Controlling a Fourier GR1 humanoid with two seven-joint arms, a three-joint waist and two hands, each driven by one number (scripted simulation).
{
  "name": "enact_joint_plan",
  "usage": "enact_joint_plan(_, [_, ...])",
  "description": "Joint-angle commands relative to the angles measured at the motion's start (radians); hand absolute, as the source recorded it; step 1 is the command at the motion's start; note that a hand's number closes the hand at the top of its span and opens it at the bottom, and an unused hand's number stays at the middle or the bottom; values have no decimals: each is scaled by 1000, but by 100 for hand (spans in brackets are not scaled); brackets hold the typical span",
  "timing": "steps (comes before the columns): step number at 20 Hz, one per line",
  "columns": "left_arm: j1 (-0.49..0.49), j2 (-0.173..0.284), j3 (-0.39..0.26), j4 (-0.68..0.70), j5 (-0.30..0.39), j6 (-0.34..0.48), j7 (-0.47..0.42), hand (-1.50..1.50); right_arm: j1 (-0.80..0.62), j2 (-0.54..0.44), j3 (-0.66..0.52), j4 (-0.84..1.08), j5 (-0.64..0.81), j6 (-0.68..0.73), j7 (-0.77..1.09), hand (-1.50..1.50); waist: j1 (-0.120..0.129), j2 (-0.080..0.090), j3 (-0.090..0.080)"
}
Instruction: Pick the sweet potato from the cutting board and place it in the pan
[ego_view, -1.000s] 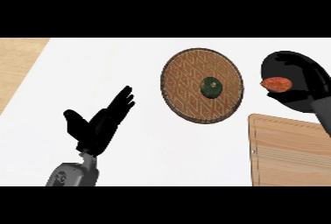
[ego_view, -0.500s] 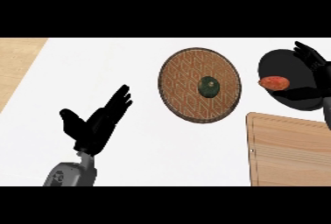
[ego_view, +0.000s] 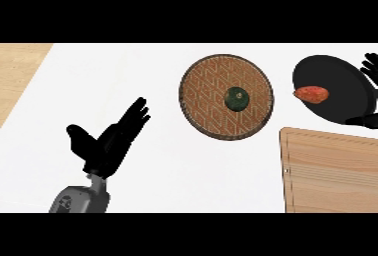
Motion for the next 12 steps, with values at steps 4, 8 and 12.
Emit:
enact_joint_plan(4, [12, 4, 7, 1, -4, 3, -8, 0, 53, -62, 10, -19, 3, 220, -86, -150, -7, -3, 3])
enact_joint_plan(8, [8, -9, -8, 11, -7, 0, -10, 0, 68, -87, 16, -50, 1, 260, -103, -150, -21, -4, 3])
enact_joint_plan(12, [16, -5, 1, 5, -7, 7, -9, 0, 71, -108, 20, -67, -5, 291, -85, -150, -16, -8, 2])
